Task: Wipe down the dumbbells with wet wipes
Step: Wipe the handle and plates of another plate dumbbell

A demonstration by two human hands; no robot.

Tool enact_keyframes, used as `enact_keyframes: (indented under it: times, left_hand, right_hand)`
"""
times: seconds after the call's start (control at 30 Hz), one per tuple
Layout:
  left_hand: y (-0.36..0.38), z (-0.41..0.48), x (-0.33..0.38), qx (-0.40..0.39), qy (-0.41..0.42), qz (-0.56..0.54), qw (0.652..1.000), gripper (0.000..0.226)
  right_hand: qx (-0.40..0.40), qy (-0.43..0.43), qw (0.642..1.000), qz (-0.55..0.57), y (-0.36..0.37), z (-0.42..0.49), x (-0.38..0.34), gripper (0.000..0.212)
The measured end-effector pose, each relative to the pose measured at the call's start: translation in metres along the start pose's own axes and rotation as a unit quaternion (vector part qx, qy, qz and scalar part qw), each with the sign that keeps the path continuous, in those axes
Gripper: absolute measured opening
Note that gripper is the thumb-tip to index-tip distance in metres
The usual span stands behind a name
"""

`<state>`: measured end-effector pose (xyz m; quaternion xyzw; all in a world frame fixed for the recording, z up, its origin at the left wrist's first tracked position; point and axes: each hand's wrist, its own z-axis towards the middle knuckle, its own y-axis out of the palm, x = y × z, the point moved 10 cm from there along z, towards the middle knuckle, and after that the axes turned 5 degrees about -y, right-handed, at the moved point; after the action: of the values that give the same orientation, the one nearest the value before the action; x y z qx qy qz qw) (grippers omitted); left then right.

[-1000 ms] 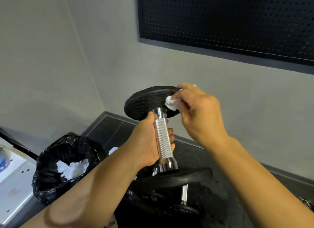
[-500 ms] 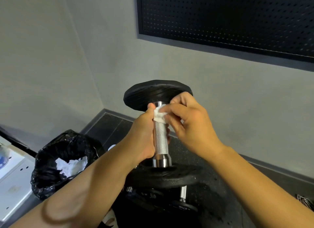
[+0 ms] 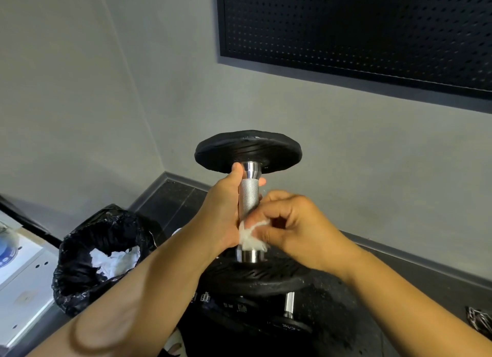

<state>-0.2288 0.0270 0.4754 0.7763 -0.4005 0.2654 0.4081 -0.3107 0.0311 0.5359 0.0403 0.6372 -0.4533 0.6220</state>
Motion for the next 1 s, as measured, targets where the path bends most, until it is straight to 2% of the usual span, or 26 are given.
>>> enact_keyframes:
  times: [0.13,0.2,0.27,0.33,0.4,0.53,0.67,0.77,0.9,1.0]
  left_hand:
    - [0.006,0.001,-0.002,-0.023,0.011,-0.016,1.0,0.051]
    - [0.005,0.0,0.003,-0.028,0.036,-0.022,0.999,0.047]
    - [0.009,-0.003,0.011,-0.045,0.064,-0.009,0.997,0.036]
    - [0.011,-0.009,0.017,-0.041,0.094,0.025,0.994,0.02]
    - [0.004,-0.009,0.02,0.01,0.125,0.063,0.99,0.005]
    - [-0.01,-0.016,0.034,0.113,0.225,0.086,0.964,0.019]
    - [-0.004,-0.03,0.049,0.141,0.307,0.098,0.936,0.029]
    - [0.0,-0.035,0.053,0.137,0.335,0.109,0.926,0.037]
    - [0.005,-0.035,0.056,0.103,0.346,0.137,0.923,0.049]
    - [0.007,-0.03,0.051,0.083,0.303,0.121,0.942,0.049]
  right_hand:
    - [0.178,-0.05,0.975,-0.119,-0.037,0.018,-0.012,0.016]
    - [0.203,-0.068,0.965,-0.152,-0.042,0.023,-0.018,0.016]
    - [0.205,-0.048,0.969,-0.127,-0.046,0.022,-0.016,0.015]
    - [0.19,0.019,0.978,-0.085,-0.052,0.017,-0.004,0.011]
    - [0.137,0.084,0.985,-0.057,-0.054,0.006,0.009,0.01]
    - [0.077,0.09,0.984,-0.132,-0.045,-0.021,0.0,0.008]
    - [-0.07,0.047,0.978,-0.191,0.016,-0.031,-0.017,0.008]
    - [-0.067,0.05,0.966,-0.245,0.017,-0.025,-0.006,0.008]
    - [-0.05,0.043,0.968,-0.24,0.012,-0.017,0.012,0.005]
    - [-0.055,0.033,0.967,-0.246,0.012,-0.006,0.03,0.008]
